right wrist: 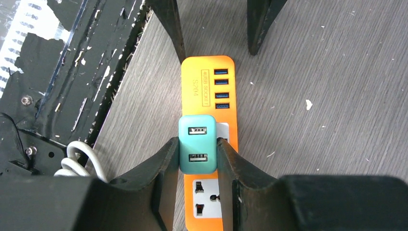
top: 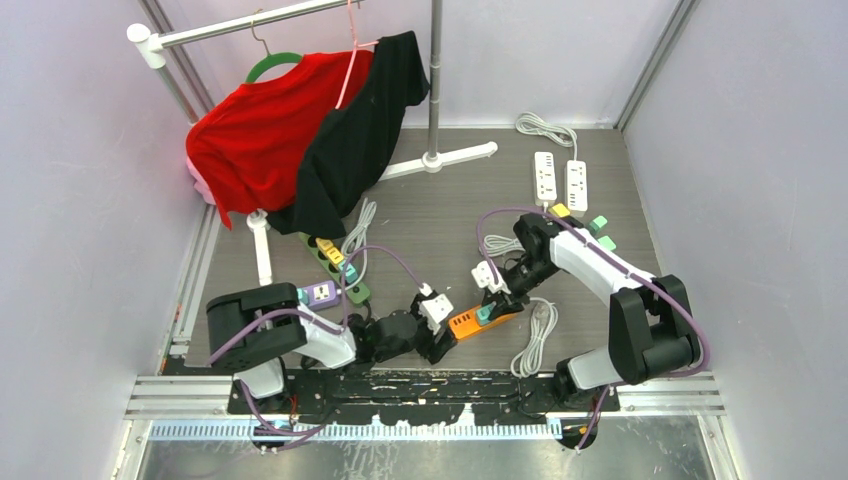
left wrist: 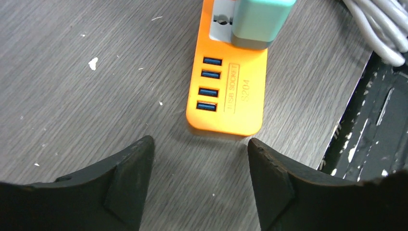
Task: Pull the plug off the socket
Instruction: Remove the plug from the socket.
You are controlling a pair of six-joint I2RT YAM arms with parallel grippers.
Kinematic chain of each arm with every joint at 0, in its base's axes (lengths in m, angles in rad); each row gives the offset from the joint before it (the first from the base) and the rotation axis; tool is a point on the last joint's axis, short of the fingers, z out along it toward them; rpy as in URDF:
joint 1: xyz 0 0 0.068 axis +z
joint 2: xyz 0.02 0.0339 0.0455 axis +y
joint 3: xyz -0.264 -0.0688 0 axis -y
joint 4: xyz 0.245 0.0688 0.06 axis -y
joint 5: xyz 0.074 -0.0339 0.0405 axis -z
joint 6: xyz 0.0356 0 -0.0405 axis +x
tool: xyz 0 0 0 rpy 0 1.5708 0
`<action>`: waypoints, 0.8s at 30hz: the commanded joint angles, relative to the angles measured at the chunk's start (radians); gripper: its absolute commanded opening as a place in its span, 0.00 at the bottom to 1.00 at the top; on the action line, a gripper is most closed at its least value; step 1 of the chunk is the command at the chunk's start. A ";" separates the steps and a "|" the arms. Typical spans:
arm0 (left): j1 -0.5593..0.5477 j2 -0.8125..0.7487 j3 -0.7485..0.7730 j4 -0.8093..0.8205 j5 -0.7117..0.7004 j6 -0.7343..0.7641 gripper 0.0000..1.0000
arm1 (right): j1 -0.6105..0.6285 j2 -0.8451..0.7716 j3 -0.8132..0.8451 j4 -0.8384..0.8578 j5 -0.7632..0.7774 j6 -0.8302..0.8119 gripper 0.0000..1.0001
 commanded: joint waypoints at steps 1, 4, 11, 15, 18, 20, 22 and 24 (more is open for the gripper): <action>0.003 -0.032 -0.045 0.087 0.042 0.126 0.73 | 0.000 -0.020 -0.013 -0.043 -0.004 -0.043 0.15; 0.002 -0.003 -0.076 0.234 0.072 0.194 0.79 | 0.005 -0.018 -0.024 -0.045 -0.007 -0.062 0.24; 0.002 0.144 -0.051 0.498 0.131 0.306 0.84 | 0.023 -0.016 -0.033 -0.034 0.008 -0.068 0.43; 0.002 0.224 -0.008 0.556 0.104 0.305 0.87 | 0.029 -0.018 -0.039 -0.026 0.019 -0.068 0.51; 0.002 0.256 0.020 0.556 0.082 0.289 0.87 | 0.035 -0.019 -0.041 -0.018 0.026 -0.064 0.53; 0.002 0.270 0.033 0.556 0.069 0.281 0.84 | 0.041 -0.019 -0.043 -0.007 0.032 -0.052 0.53; 0.002 0.284 0.045 0.556 0.062 0.280 0.81 | 0.048 -0.019 -0.044 0.005 0.041 -0.042 0.53; 0.002 0.297 0.061 0.556 0.052 0.280 0.80 | 0.054 -0.019 -0.046 0.016 0.048 -0.031 0.52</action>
